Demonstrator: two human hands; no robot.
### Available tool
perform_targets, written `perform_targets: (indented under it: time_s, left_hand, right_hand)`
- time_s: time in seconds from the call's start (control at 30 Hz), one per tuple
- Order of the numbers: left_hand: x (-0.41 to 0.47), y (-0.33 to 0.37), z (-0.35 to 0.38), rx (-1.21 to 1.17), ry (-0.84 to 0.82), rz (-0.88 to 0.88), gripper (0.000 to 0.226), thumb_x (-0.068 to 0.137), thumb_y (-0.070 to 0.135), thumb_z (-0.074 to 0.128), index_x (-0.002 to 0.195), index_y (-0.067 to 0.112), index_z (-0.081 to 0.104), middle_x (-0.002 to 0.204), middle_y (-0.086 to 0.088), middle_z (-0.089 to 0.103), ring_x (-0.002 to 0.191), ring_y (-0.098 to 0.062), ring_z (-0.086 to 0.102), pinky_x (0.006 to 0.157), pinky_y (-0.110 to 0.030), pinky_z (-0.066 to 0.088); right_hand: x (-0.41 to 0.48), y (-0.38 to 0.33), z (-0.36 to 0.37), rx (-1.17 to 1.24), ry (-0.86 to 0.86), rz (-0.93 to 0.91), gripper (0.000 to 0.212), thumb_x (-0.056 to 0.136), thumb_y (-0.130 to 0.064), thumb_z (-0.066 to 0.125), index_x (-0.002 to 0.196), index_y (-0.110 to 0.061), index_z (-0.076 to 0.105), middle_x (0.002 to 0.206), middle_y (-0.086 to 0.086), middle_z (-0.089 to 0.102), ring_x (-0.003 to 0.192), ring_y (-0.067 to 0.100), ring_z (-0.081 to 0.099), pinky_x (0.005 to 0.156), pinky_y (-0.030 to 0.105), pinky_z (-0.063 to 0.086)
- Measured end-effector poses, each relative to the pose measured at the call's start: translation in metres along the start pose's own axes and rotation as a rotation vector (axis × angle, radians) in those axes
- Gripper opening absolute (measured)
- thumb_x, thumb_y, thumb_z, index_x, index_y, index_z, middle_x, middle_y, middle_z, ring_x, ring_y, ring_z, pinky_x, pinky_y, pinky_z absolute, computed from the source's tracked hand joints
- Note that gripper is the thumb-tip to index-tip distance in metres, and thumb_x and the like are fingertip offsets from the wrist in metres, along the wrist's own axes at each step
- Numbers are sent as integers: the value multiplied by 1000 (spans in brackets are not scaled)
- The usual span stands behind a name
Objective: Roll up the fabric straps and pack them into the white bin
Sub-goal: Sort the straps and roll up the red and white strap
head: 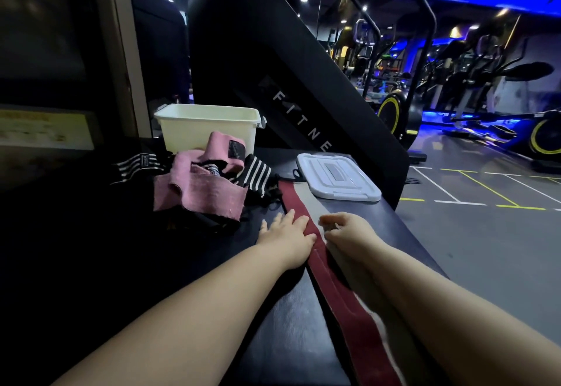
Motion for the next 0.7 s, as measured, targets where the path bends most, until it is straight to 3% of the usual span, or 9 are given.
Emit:
perform_targets:
  time_s: [0.13, 0.2, 0.4, 0.5, 0.63, 0.7]
  left_hand:
    - [18, -13, -14, -16, 80, -4, 50, 103, 40, 34, 151, 27, 27, 161, 1, 18, 148, -21, 16, 120, -47, 8]
    - [22, -21, -17, -39, 106, -5, 47, 103, 38, 32, 149, 26, 31, 159, 3, 24, 146, -19, 22, 120, -45, 11]
    - [34, -31, -18, -54, 113, 12, 48, 105, 38, 27, 151, 28, 29, 162, 5, 17, 148, -17, 16, 120, -42, 12]
    - [37, -35, -16, -38, 83, 5, 48, 105, 39, 25, 152, 29, 27, 162, 7, 14, 149, -17, 12, 121, -41, 10]
    - [36, -35, -12, 12, 49, 9, 50, 105, 40, 22, 154, 29, 22, 163, 7, 10, 150, -19, 9, 121, -41, 7]
    - [35, -35, -11, 20, 44, 10, 51, 105, 41, 22, 154, 28, 20, 163, 6, 9, 150, -18, 8, 121, -40, 5]
  right_hand:
    - [24, -4, 10, 18, 46, -8, 42, 91, -10, 55, 131, -20, 59, 125, -9, 66, 119, 7, 57, 103, 19, 39]
    - [37, -7, 15, 9, 59, -5, 42, 92, -13, 54, 133, -22, 58, 126, -11, 65, 120, 6, 57, 103, 19, 38]
    - [77, 0, 25, -49, 178, 111, 38, 89, -33, 54, 125, -44, 60, 134, -6, 55, 124, 21, 46, 87, 24, 33]
    - [85, 5, 33, -138, 152, 137, 36, 89, -41, 53, 125, -48, 58, 136, -5, 51, 125, 25, 44, 92, 29, 36]
    - [84, -9, 32, -315, 64, 18, 31, 96, -42, 43, 116, -30, 63, 127, 2, 60, 127, 27, 47, 100, 35, 37]
    - [71, -17, 30, -387, -27, -50, 36, 99, -41, 40, 124, -23, 59, 131, 7, 57, 129, 28, 46, 102, 34, 32]
Point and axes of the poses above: each hand's wrist, its own x-axis towards the middle knuckle, its own z-axis out of the palm, y = z × x, the point moved 9 cm from there along x, towards the middle knuckle
